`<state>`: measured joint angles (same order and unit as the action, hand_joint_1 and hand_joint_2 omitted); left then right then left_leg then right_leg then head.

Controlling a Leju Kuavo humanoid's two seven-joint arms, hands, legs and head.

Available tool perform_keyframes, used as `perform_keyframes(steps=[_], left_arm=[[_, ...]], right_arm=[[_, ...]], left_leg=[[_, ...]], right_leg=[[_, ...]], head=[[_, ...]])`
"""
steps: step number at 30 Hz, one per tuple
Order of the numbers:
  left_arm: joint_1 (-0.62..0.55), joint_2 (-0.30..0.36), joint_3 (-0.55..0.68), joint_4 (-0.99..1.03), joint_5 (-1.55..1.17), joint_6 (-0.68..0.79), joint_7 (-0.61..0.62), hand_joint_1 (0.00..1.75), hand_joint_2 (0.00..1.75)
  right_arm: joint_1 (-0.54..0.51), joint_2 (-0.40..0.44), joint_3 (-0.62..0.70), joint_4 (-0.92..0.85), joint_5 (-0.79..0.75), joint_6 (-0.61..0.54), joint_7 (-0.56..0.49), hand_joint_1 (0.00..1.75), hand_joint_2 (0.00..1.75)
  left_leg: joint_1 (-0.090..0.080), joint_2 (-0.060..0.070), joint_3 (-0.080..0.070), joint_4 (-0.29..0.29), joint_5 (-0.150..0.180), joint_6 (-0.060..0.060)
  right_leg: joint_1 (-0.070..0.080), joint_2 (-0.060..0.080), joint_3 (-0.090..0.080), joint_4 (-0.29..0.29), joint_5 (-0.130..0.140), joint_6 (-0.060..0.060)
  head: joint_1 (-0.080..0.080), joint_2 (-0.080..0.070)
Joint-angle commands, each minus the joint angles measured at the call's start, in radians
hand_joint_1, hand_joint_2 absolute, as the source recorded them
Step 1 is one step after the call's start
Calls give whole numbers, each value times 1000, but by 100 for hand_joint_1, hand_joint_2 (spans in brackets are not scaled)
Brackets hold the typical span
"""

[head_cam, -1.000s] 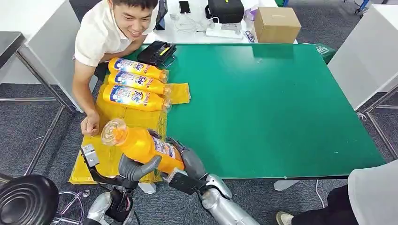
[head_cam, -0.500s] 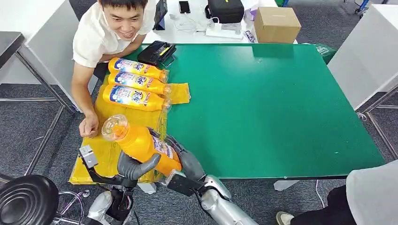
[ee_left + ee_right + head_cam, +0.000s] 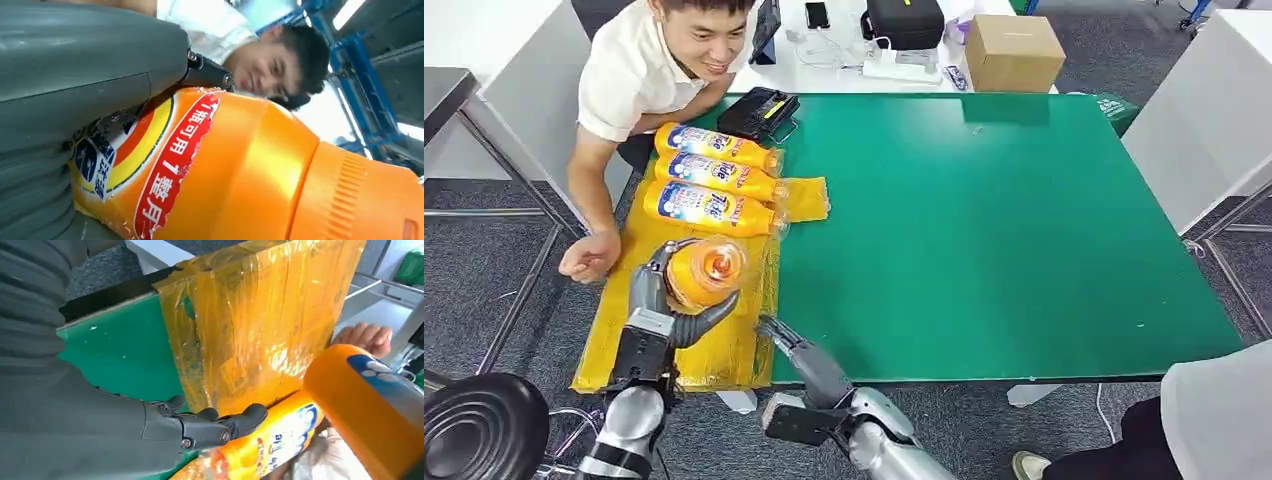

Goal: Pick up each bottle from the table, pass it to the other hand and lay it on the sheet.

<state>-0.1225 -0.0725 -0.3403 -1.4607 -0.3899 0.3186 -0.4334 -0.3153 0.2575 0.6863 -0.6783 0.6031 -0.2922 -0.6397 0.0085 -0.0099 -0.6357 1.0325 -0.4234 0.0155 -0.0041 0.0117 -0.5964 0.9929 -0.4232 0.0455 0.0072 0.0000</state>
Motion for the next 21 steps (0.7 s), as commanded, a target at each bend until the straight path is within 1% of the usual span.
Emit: perform_keyframes(steps=[1,2,4,6,7,9,13,15,16,17,18,21], left_arm=[[-135,31,19,240,-311,175,80,175,175],[-157,37,11,293,-410,203,127,175,175],[-193,31,9,386,-462,197,155,175,175],[-239,32,-13,495,-533,132,216,175,175],[-251,29,-13,520,-538,136,214,175,175],[-302,22,-24,631,-579,105,251,175,175],[-305,22,-24,637,-580,107,250,175,175],[-344,23,-43,711,-635,90,302,175,175],[-358,21,-44,736,-638,78,309,175,175],[-385,15,-42,786,-639,57,312,175,175],[-410,13,-40,825,-647,43,323,175,175],[-451,8,-30,891,-644,12,327,175,175]], right_arm=[[-17,-24,66,-8,3,26,5,0,175],[-20,-22,69,-3,3,30,5,0,175],[-25,-17,70,0,0,36,5,0,175],[-30,-16,72,0,-1,41,3,0,175],[-31,-16,72,-1,-1,42,3,0,175],[-37,-14,72,-3,-1,49,2,0,175],[-38,-14,72,-3,-1,50,2,0,175],[-42,-10,70,-3,-3,52,0,0,175],[-44,-9,70,-4,-4,55,-1,0,175],[-47,-7,69,-6,-6,58,-3,0,175],[-49,-4,68,-7,-7,61,-4,0,175],[-50,2,67,-6,-9,65,-5,0,175]], left_leg=[[0,-2,4,-2,0,-1],[0,-1,3,-2,0,-1],[0,-1,4,-2,0,-1],[0,-2,4,-2,1,-1],[0,-2,5,-2,1,-1],[0,-2,2,-1,1,0],[0,-1,3,-1,1,0],[0,0,3,-1,0,0],[0,-1,4,-1,0,-1],[0,-2,2,0,1,-1],[0,-2,4,-1,0,-1],[0,-1,1,0,1,0]], right_leg=[[0,-4,4,-1,-1,-1],[0,-2,3,-1,0,-1],[0,-2,4,-1,0,-1],[0,-3,4,-1,0,-1],[0,-4,6,-1,0,-1],[0,-3,3,-1,0,-1],[0,-2,3,0,0,-1],[0,-2,3,0,0,-1],[0,-3,5,0,-1,-1],[1,-3,3,0,0,-1],[0,-4,5,0,-1,-1],[0,-2,2,0,0,-1]], head=[[0,0],[0,0],[0,0],[0,0],[0,0],[0,0],[1,0],[0,0],[0,0],[0,0],[0,0],[0,0]])
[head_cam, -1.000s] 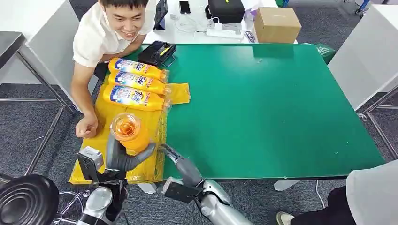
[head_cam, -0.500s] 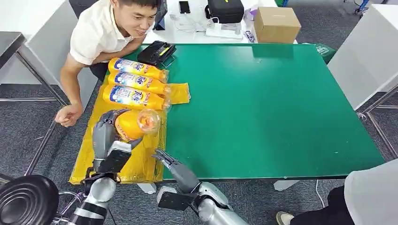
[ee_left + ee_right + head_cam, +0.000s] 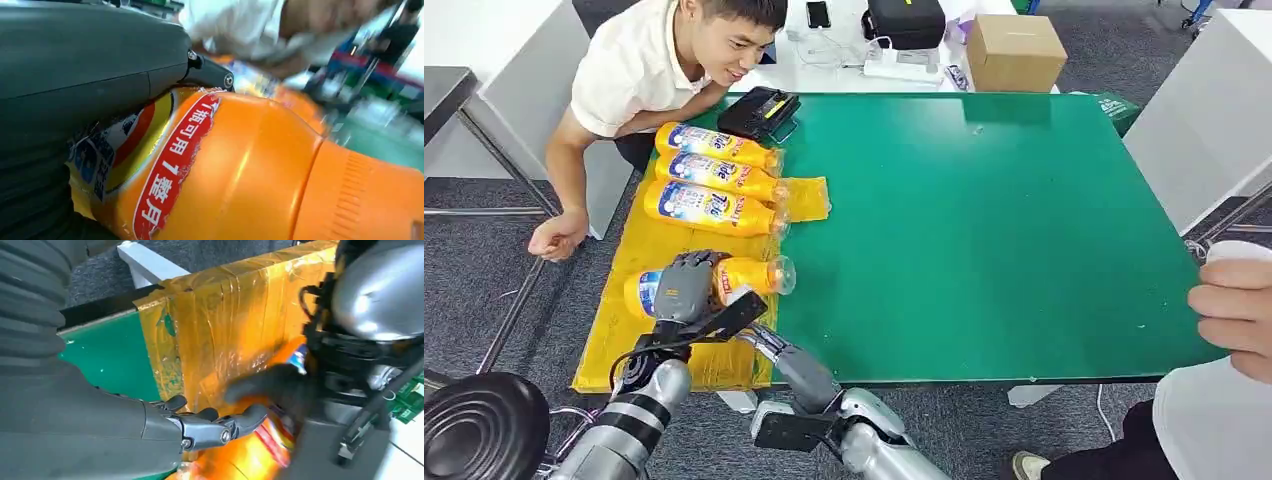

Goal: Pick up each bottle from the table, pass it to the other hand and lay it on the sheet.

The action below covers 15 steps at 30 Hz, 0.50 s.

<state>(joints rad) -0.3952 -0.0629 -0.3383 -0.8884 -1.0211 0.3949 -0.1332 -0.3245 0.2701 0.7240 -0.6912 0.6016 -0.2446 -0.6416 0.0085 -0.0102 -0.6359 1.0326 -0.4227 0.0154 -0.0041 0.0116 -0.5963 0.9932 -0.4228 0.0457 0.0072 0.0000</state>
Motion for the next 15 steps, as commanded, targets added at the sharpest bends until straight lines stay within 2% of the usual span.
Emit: perform_keyframes(steps=[1,7,8,9,10,15], left_arm=[[-195,-8,-21,349,-4,-82,28,175,175],[-220,-13,-13,381,3,-114,29,171,175],[-220,-13,-13,381,3,-114,29,115,175],[-232,-17,-12,403,5,-144,30,7,175],[-240,-18,-14,412,5,-161,28,0,175],[-250,-27,2,427,35,-209,-2,0,175]], right_arm=[[-41,-10,29,10,-7,16,-3,0,175],[-40,-9,28,16,-8,13,-6,0,175],[-40,-9,28,16,-8,13,-6,0,175],[-42,-8,29,19,-9,15,-8,0,175],[-43,-8,29,20,-9,15,-9,0,175],[-45,-6,30,27,-10,14,-14,0,175]], left_leg=[[0,0,3,-1,0,-1],[0,0,5,-1,1,-1],[0,1,4,-1,1,-1],[0,1,5,-2,1,-1],[0,1,4,-1,1,-2],[0,1,5,-1,2,-1]], right_leg=[[0,-2,3,0,0,-1],[0,-1,5,-1,1,-2],[0,0,4,-1,2,-3],[0,0,5,-1,2,-3],[0,0,4,0,2,-3],[0,-1,5,-1,2,-3]], head=[[0,0],[0,0],[0,0],[0,0],[0,0],[0,0]])
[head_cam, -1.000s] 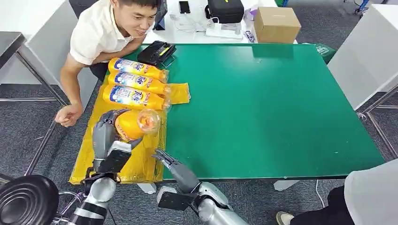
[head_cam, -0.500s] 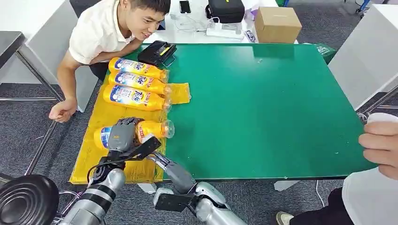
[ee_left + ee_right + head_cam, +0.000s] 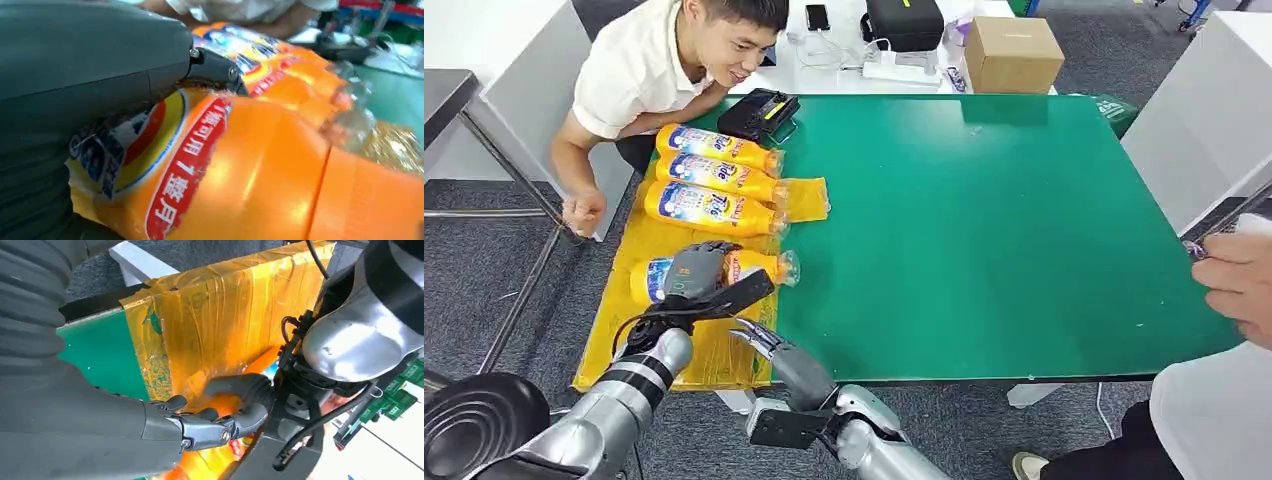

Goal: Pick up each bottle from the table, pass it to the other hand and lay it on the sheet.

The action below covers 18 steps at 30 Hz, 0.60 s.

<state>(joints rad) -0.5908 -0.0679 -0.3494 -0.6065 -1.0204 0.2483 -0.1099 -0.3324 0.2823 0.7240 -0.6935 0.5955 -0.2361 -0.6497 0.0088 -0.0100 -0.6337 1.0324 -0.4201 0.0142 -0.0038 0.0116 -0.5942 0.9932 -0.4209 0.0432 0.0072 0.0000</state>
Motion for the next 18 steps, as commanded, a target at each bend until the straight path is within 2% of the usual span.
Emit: perform_keyframes(steps=[1,2,5,9,14,17,18], left_arm=[[-55,-22,13,145,34,-63,-26,0,175],[-55,-22,13,145,34,-63,-26,0,175],[-38,-40,85,126,180,-190,-135,0,175],[-8,-31,116,84,332,-346,-250,0,175],[65,-39,117,-50,513,-427,-332,0,175],[109,-35,94,-131,578,-437,-315,0,175],[129,-48,127,-164,660,-460,-324,0,175]], right_arm=[[-37,-19,30,29,-4,5,-6,0,175],[-37,-19,30,29,-4,5,-6,0,175],[-41,-13,39,39,-11,3,-11,0,175],[-43,-14,51,63,-24,-8,-28,0,175],[-40,-18,57,75,-41,-20,-43,0,175],[-35,-22,61,74,-46,-26,-45,0,175],[-33,-23,62,74,-47,-30,-43,0,175]], left_leg=[[0,1,2,-1,0,0],[0,1,3,-1,0,0],[0,1,1,0,0,0],[0,1,3,-2,0,-1],[-1,2,3,-2,0,0],[-1,2,3,-2,0,0],[-1,1,2,-2,0,0]], right_leg=[[0,0,2,-1,0,0],[0,-1,3,-1,0,-1],[0,0,1,0,0,0],[0,0,3,-1,0,-1],[-1,1,3,-1,1,0],[0,0,3,-2,0,-1],[0,0,2,-1,0,0]], head=[[0,0],[0,0],[0,0],[0,0],[0,0],[0,0],[0,0]])
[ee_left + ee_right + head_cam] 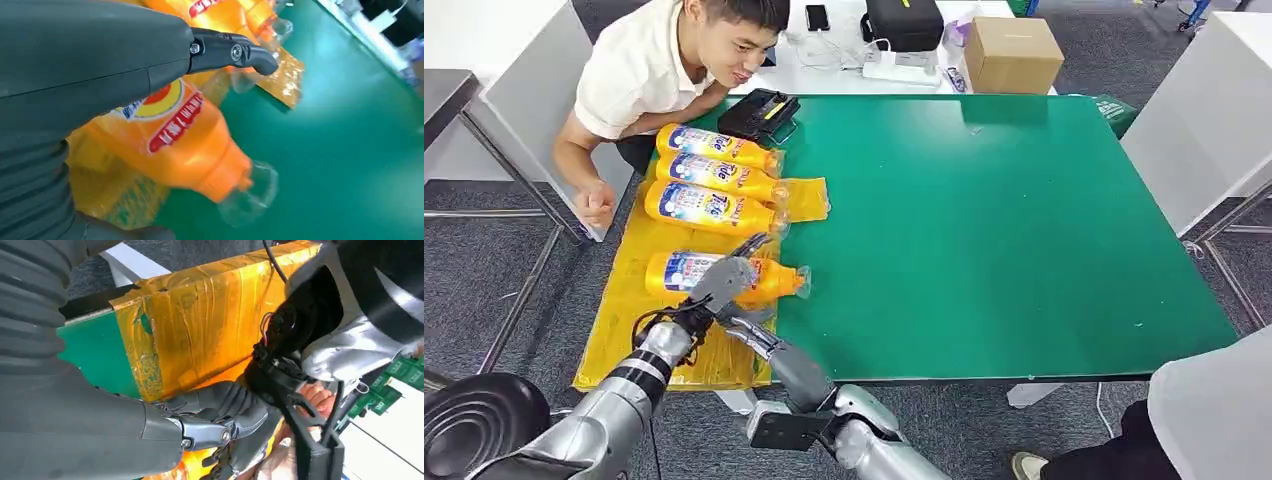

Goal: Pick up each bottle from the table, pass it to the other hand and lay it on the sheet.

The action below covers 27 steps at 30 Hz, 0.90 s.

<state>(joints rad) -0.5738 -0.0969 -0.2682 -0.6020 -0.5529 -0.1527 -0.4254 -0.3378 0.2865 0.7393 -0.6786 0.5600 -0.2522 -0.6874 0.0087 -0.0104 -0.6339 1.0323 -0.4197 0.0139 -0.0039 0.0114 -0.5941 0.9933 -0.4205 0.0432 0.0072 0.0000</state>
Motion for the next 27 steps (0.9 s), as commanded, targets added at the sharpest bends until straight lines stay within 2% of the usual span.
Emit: perform_keyframes(steps=[1,4,10,18,24,27], left_arm=[[138,-34,71,-210,288,-88,-10,0,175],[217,-49,89,-349,509,-129,39,0,175],[311,-32,25,-509,641,-68,59,0,175],[326,-73,66,-542,826,-14,124,0,175],[347,-54,8,-573,865,0,118,0,175],[404,-29,-53,-639,867,-16,99,0,175]], right_arm=[[-23,-28,46,57,-13,-18,-3,0,175],[-10,-32,49,47,-16,-30,4,0,175],[15,-44,63,14,-11,-33,2,0,175],[40,-49,109,-37,16,-25,9,0,175],[46,-66,119,-45,6,-37,7,0,175],[66,-89,104,-84,-13,-60,3,0,175]], left_leg=[[0,1,3,-2,-1,0],[0,2,3,-1,-1,0],[0,0,-1,-1,-1,0],[1,-1,-2,0,0,0],[1,-1,-1,-1,0,0],[1,-2,0,-1,-1,0]], right_leg=[[0,-1,3,-2,-1,-1],[0,0,2,-1,-1,0],[0,-2,-2,-1,-1,0],[1,-3,-3,-1,-1,-1],[1,-3,-2,-2,-1,-1],[1,-5,0,-2,-2,-1]], head=[[0,0],[0,0],[0,0],[0,0],[0,0],[0,0]])
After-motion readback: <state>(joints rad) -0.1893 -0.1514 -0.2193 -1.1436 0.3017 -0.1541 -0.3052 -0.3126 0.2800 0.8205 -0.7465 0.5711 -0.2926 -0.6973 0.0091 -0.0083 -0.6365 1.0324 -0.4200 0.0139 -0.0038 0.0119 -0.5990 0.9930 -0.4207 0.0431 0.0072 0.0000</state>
